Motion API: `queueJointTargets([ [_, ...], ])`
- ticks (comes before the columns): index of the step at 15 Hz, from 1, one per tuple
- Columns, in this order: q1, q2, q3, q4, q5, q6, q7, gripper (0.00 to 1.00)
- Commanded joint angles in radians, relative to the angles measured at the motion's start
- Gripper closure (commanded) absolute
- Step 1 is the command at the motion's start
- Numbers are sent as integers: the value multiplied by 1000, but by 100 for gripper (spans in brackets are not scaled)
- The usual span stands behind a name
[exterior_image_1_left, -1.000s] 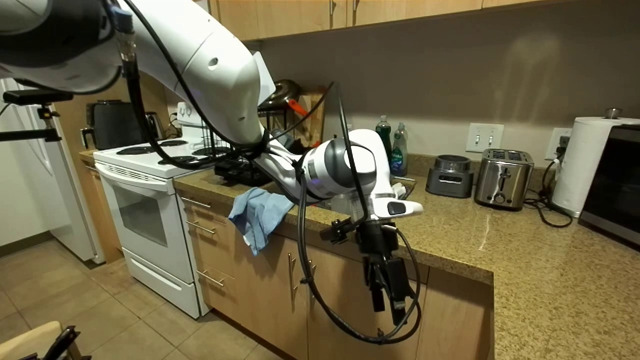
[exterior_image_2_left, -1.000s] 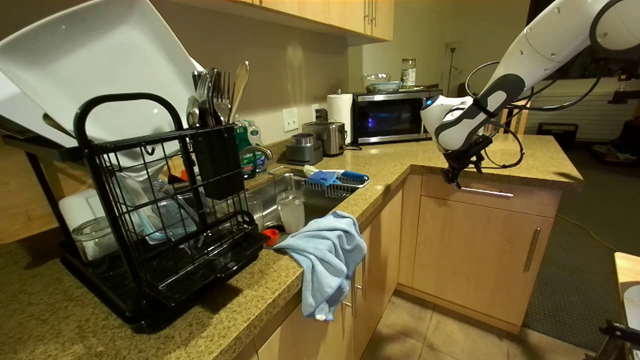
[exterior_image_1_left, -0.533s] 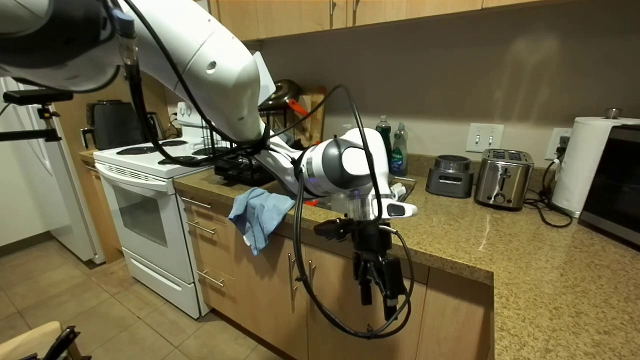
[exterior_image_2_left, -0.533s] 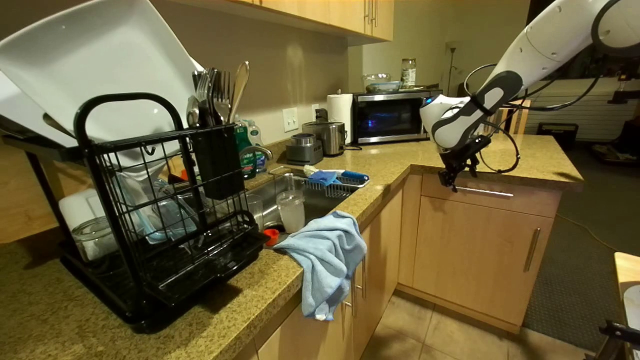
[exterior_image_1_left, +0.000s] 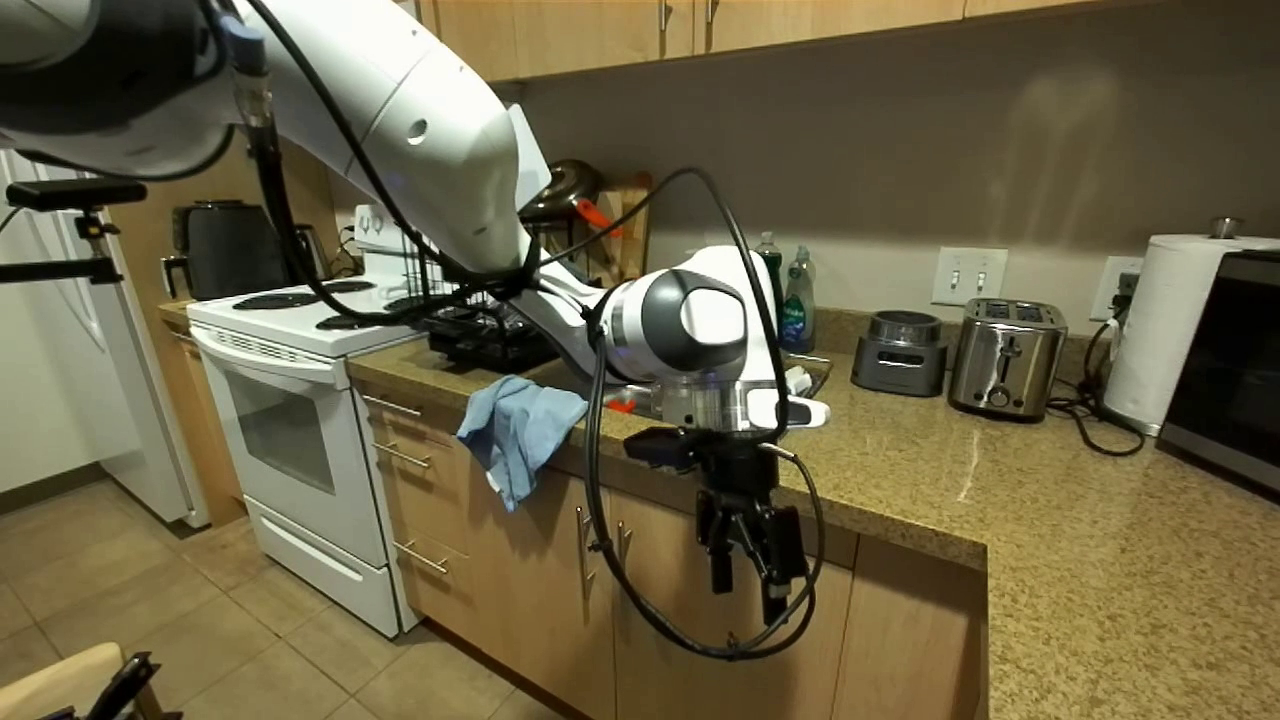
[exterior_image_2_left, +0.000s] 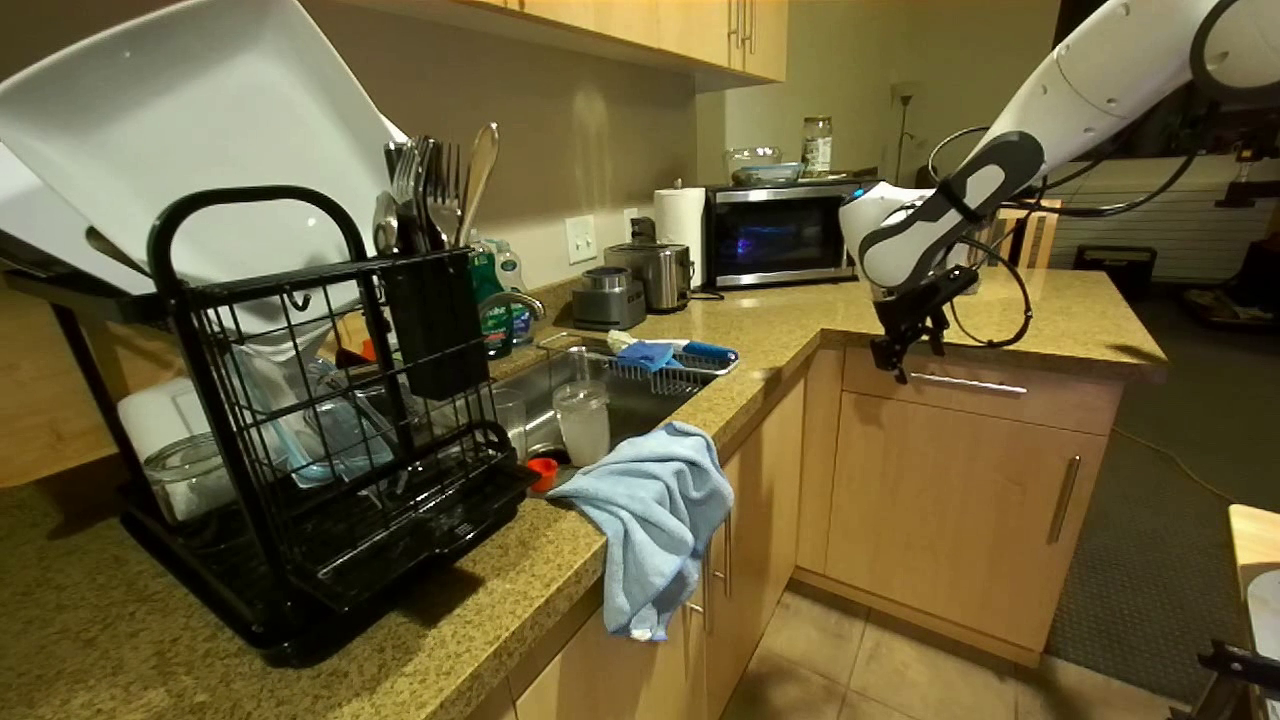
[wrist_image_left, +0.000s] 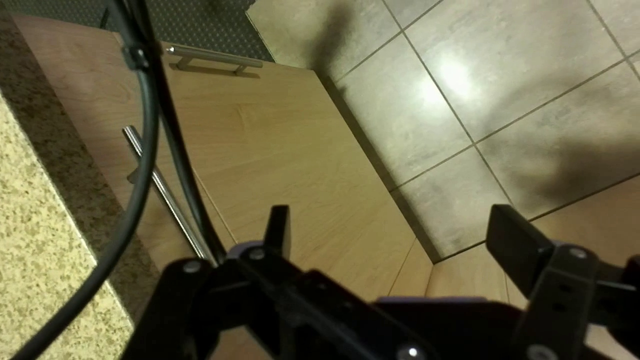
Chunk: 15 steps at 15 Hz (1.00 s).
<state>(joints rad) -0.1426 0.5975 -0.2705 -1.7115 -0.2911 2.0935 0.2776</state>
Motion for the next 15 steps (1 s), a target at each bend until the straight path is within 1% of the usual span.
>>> queueJointTargets([
  [1,-27,-28,31,3,54,-24,-73,0],
  [6,-33,-26,47,29,94,-38,-101,0],
  [11,-36,-23,53,53,110,-60,-112,0],
  [12,-16,-1,36,55,81,-35,-62,0],
  [15,-16,-1,38,63,83,-46,-68,0],
])
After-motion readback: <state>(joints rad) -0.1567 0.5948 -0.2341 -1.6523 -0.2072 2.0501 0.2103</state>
